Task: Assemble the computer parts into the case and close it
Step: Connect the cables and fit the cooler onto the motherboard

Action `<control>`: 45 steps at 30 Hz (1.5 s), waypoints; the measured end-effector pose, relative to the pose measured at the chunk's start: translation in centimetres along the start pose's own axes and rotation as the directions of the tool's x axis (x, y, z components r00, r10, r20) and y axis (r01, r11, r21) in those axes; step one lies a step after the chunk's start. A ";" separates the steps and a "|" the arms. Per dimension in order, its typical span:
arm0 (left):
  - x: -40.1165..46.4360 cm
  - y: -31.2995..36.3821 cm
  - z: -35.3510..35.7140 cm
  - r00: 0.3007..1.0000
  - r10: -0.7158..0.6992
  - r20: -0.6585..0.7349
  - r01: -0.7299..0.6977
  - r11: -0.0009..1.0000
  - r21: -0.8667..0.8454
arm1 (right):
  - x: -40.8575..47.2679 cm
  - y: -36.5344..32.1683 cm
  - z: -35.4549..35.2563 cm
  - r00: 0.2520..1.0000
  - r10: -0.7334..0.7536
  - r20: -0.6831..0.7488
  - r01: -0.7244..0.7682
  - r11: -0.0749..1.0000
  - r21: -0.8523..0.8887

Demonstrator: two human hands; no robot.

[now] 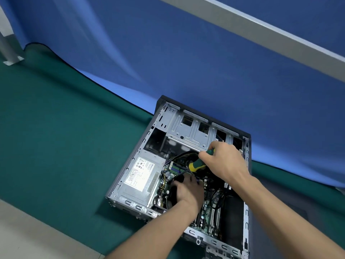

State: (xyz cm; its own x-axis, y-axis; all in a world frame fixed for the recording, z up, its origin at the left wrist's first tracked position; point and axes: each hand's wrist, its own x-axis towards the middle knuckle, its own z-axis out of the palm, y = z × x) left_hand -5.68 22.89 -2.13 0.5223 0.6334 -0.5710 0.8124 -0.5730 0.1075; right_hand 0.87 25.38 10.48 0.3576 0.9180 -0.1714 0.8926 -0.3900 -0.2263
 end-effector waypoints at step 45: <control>-0.5 -0.7 0.6 0.986 0.016 -0.166 -0.025 0.998 -0.051 | -0.2 -4.8 -1.7 0.956 -0.129 0.263 0.232 0.880 -0.415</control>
State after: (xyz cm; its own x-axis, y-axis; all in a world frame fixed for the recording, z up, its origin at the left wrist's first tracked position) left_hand -6.63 22.66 -2.40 0.5709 0.7019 -0.4260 0.8115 -0.5611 0.1629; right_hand -2.97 27.17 13.26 0.1549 0.9091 -0.3867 0.9823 -0.0998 0.1587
